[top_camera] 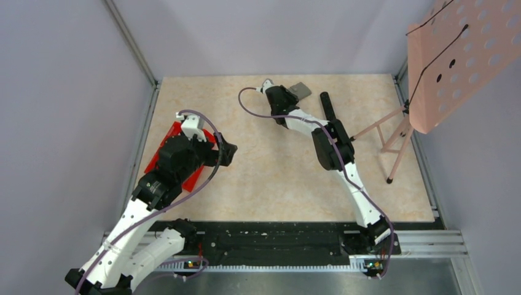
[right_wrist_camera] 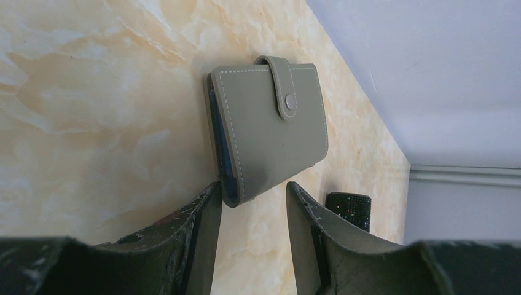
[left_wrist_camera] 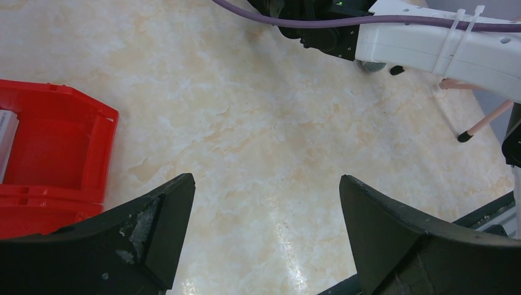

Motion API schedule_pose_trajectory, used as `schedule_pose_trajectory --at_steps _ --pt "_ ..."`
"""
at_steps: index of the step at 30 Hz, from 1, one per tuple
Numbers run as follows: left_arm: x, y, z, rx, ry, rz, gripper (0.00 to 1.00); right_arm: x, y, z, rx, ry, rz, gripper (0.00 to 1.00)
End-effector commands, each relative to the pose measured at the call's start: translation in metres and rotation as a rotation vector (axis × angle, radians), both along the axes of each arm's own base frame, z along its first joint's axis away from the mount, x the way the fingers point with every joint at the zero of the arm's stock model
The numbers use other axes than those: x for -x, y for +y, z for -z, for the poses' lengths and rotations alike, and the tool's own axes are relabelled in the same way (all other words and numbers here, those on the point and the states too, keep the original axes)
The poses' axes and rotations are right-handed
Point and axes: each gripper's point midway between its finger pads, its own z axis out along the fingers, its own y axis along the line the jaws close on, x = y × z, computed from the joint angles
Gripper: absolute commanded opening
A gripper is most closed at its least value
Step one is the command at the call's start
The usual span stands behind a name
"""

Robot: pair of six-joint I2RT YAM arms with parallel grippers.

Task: Take the credit cards out of the card holder
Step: Move the card holder to the corner of the board.

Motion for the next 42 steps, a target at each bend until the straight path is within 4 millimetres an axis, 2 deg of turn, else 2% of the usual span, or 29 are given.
schedule_pose_trajectory --at_steps 1,6,11,15,19,24,30,33,36,40,42 --pt "-0.005 0.001 -0.011 0.005 -0.041 -0.008 0.93 -0.011 0.010 0.001 -0.047 -0.032 -0.017 0.43" --pt "-0.006 0.001 -0.011 0.003 -0.040 -0.008 0.93 -0.016 0.010 0.001 -0.034 -0.041 -0.019 0.42" --pt "-0.006 0.000 -0.011 0.004 -0.038 -0.006 0.93 -0.017 0.004 0.007 -0.011 -0.035 -0.007 0.35" --pt "-0.006 0.000 -0.011 0.005 -0.039 -0.006 0.92 -0.015 0.000 0.007 0.001 -0.035 0.001 0.22" --pt "-0.006 0.003 -0.012 0.000 -0.042 -0.020 0.93 -0.012 0.006 -0.003 -0.054 -0.020 -0.029 0.00" --pt "-0.008 0.017 -0.015 -0.024 -0.056 -0.092 0.93 0.012 0.018 -0.014 -0.173 0.016 -0.125 0.00" --pt "-0.007 0.041 -0.023 -0.048 -0.088 -0.200 0.93 0.066 0.047 -0.027 -0.305 0.088 -0.317 0.00" --pt "-0.006 0.057 -0.028 -0.056 -0.110 -0.279 0.94 0.115 0.074 -0.022 -0.360 0.220 -0.482 0.00" --pt "-0.003 0.076 -0.033 -0.056 -0.132 -0.371 0.96 0.162 0.088 -0.010 -0.317 0.301 -0.580 0.00" --pt "0.002 0.092 -0.039 -0.051 -0.158 -0.442 0.96 0.217 0.094 0.016 -0.263 0.463 -0.604 0.00" --pt "0.004 0.097 -0.042 -0.044 -0.170 -0.469 0.96 0.243 0.099 0.022 -0.266 0.525 -0.618 0.00"
